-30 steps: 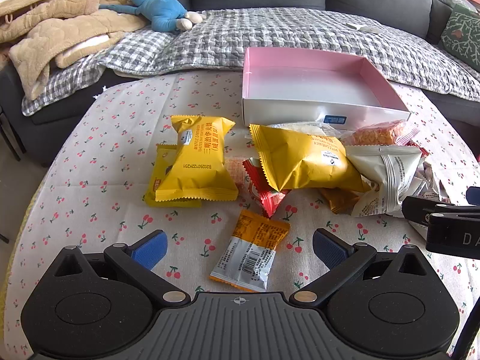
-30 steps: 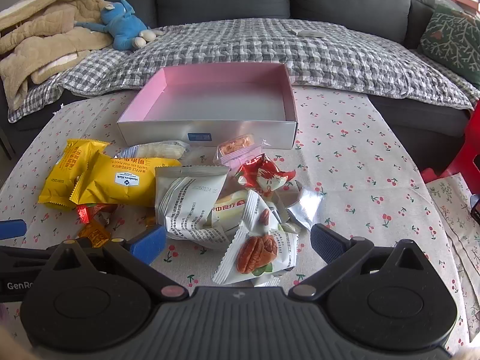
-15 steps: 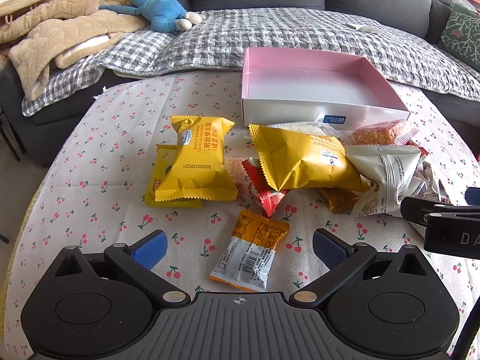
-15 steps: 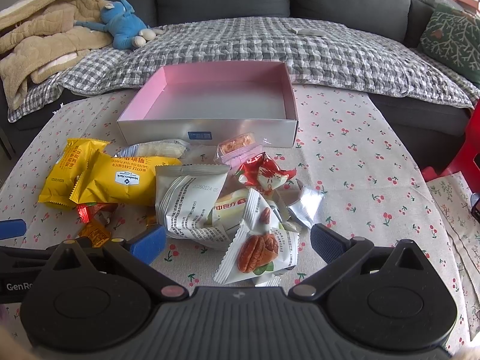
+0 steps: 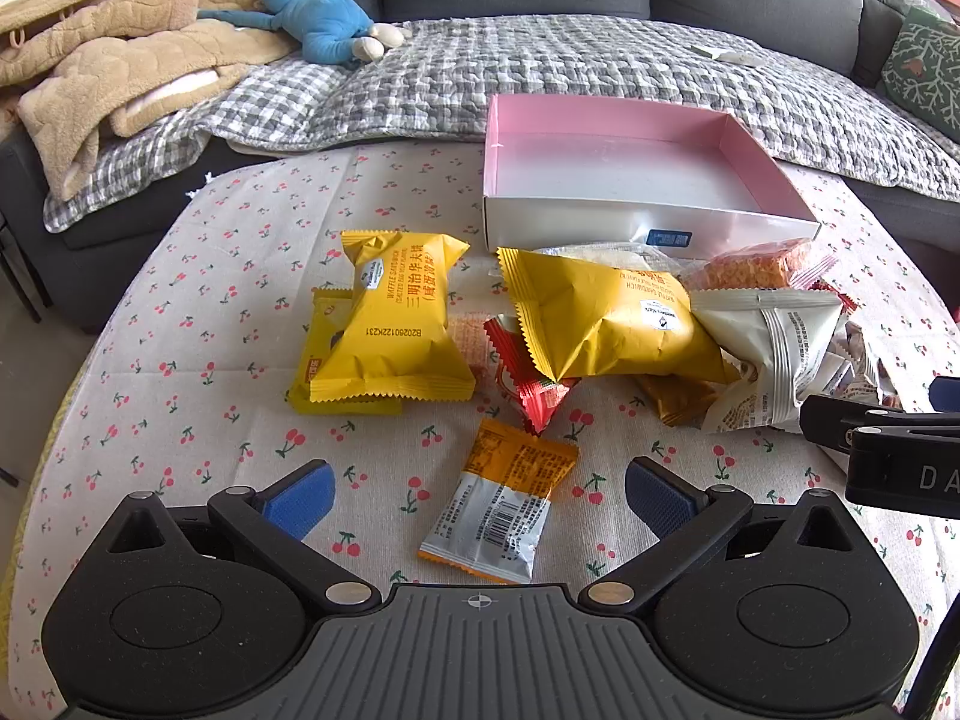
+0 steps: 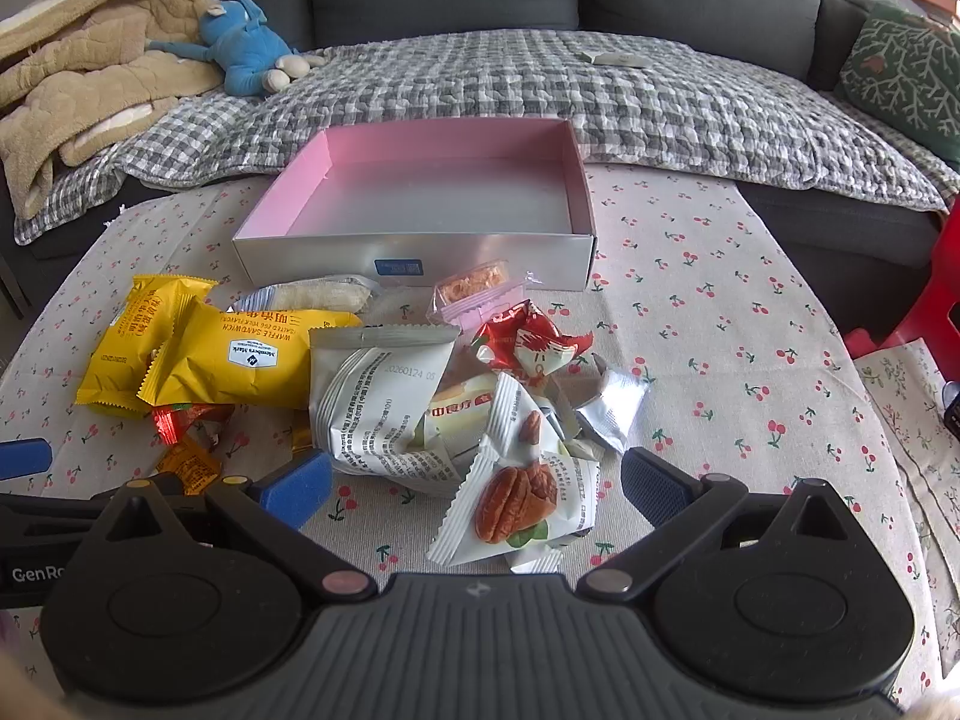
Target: Organize snacks
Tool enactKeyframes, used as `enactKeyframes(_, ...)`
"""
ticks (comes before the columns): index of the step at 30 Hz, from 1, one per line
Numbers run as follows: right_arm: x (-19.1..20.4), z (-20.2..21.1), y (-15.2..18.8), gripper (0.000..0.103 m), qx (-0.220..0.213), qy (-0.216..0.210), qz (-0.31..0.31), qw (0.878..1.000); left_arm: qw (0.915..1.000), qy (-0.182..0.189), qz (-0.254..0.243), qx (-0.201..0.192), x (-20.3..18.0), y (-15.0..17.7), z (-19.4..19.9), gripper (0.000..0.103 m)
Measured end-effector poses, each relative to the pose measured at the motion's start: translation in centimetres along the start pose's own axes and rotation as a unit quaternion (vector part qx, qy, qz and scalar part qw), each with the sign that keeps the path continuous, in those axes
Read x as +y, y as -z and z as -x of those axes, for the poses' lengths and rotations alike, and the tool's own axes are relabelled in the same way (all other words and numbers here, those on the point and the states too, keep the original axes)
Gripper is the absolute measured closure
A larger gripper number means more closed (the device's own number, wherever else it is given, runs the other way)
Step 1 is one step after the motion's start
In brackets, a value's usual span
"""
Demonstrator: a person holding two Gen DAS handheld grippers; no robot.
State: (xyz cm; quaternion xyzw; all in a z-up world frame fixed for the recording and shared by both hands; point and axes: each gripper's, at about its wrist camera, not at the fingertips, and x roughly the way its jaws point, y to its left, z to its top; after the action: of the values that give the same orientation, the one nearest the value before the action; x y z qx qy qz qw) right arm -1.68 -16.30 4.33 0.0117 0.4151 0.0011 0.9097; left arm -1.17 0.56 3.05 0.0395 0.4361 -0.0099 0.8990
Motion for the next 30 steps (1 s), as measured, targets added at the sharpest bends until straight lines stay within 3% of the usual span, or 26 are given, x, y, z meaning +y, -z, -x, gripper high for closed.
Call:
enactKeyframes(9, -0.1, -0.1, 0.0, 0.000, 0.000, 0.000, -0.001, 1.000, 1.0000, -0.003, -0.005, -0.002, 0.1, -0.1, 0.1, 0.000)
enactKeyframes(14, -0.4, 0.0, -0.2, 0.000, -0.006, 0.029, 0.016, 0.999, 0.9990, -0.014, -0.023, -0.035, 0.6, -0.3, 0.4, 0.000)
enactKeyframes(17, -0.7, -0.2, -0.5, 0.000, 0.018, 0.027, 0.018, 0.999, 0.9985, -0.001, -0.033, -0.045, 1.1, -0.7, 0.4, 0.000)
enactKeyframes(21, -1.4, -0.9, -1.0, 0.000, 0.064, -0.021, -0.021, 0.998, 0.9977, 0.037, -0.044, -0.037, 1.7, -1.8, -0.2, 0.000)
enactKeyframes(23, -1.5, -1.0, -1.3, 0.001, 0.075, -0.041, -0.033, 0.996, 0.9948, 0.073, -0.063, -0.032, 1.9, -2.5, -0.5, 0.000)
enactKeyframes(27, -1.0, -0.8, -1.7, 0.005, 0.060, -0.072, -0.027, 0.995, 0.9866, 0.120, -0.103, -0.037, 1.7, -3.5, -0.6, 0.002)
enactKeyframes(30, -0.8, -1.2, -2.0, 0.009, 0.076, -0.102, -0.040, 0.991, 0.9800, 0.139, -0.132, -0.053, 1.3, -4.1, -0.6, 0.002)
